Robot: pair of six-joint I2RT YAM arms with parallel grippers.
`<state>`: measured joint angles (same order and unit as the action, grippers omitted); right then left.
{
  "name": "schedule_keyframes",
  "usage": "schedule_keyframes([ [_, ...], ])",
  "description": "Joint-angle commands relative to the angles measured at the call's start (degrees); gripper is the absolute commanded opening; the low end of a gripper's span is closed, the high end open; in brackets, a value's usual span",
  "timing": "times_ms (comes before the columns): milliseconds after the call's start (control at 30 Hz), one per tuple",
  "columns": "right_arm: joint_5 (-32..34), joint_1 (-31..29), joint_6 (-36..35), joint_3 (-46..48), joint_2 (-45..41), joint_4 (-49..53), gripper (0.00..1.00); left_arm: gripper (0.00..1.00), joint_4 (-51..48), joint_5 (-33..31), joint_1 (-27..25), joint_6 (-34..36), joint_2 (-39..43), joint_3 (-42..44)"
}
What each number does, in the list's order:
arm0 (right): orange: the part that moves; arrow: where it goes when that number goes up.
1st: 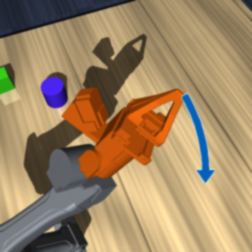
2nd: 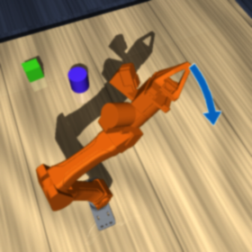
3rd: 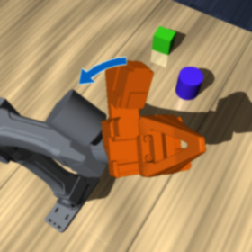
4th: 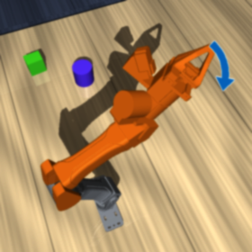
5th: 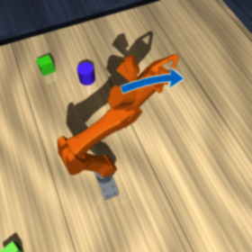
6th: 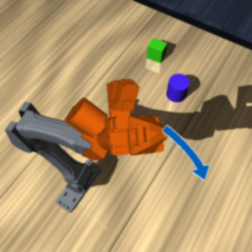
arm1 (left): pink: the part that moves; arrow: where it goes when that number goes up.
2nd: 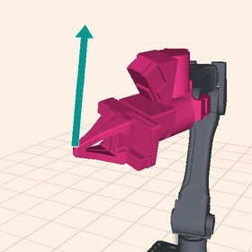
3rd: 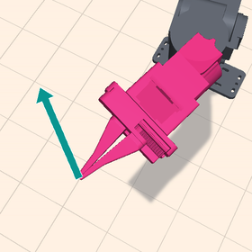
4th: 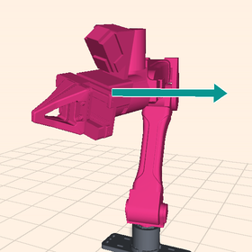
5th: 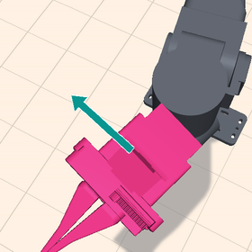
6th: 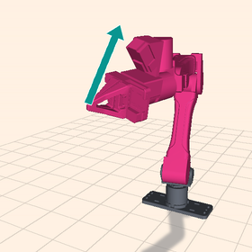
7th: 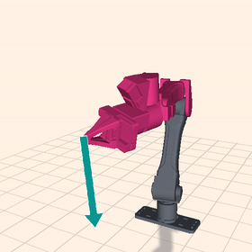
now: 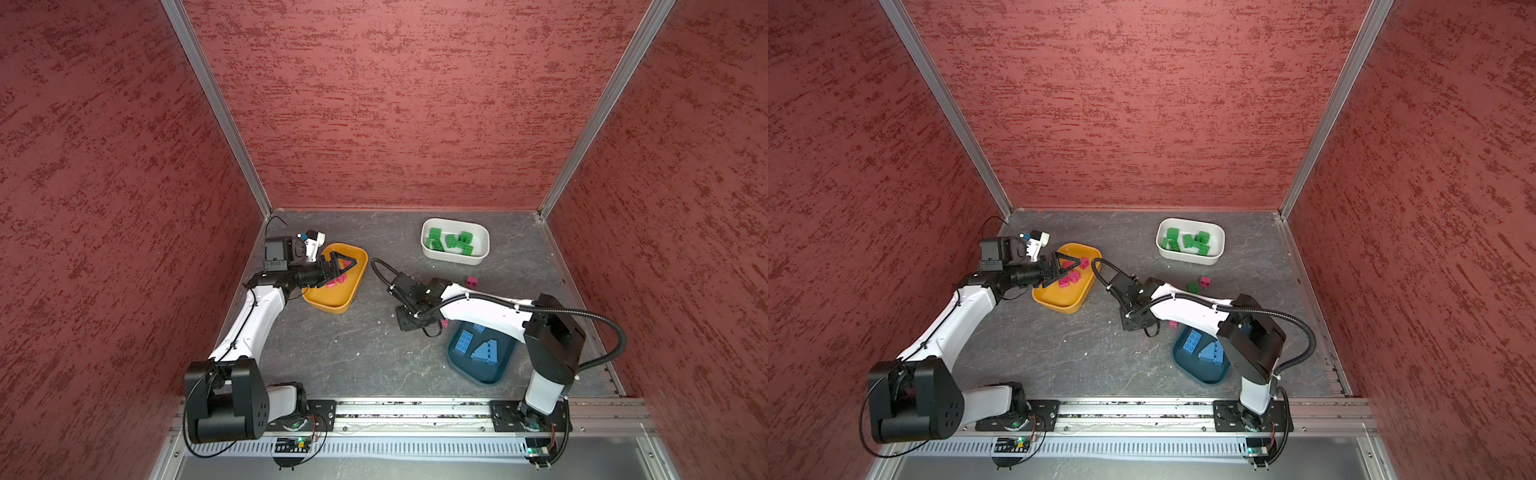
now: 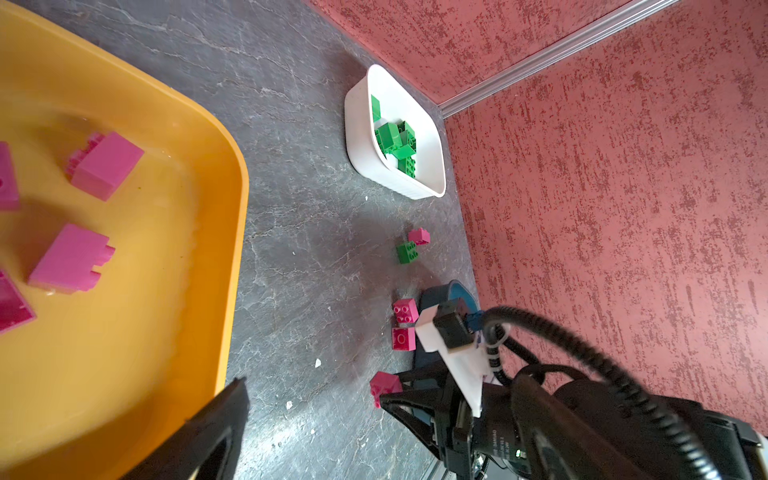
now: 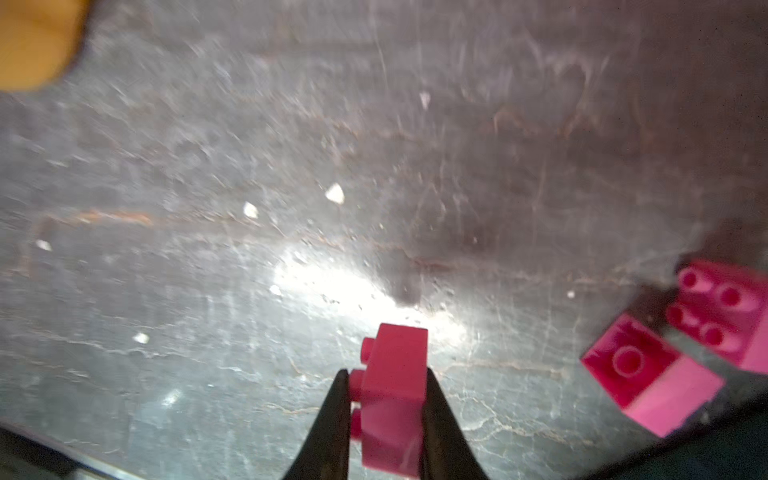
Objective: Sort the legos into containers by color
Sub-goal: 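Carry the pink brick over the yellow tray and release it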
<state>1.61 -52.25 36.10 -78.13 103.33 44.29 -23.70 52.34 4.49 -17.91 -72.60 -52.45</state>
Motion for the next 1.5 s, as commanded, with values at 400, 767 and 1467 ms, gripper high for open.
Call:
schedule_keyframes([
  [400,-15.4,4.8,-3.8,-31.2,20.0,-13.3,0.16,0.99,-7.2,-5.5,5.5,4.6,5.9,0.5],
  [767,-15.5,7.3,-2.0,-45.7,32.7,-16.0,0.22,0.99,-4.7,-5.1,7.0,3.3,4.3,1.2],
  [1467,-1.7,13.5,-7.4,-17.0,4.1,-0.3,0.69,0.99,-1.9,-2.6,5.9,1.6,2.4,1.3],
])
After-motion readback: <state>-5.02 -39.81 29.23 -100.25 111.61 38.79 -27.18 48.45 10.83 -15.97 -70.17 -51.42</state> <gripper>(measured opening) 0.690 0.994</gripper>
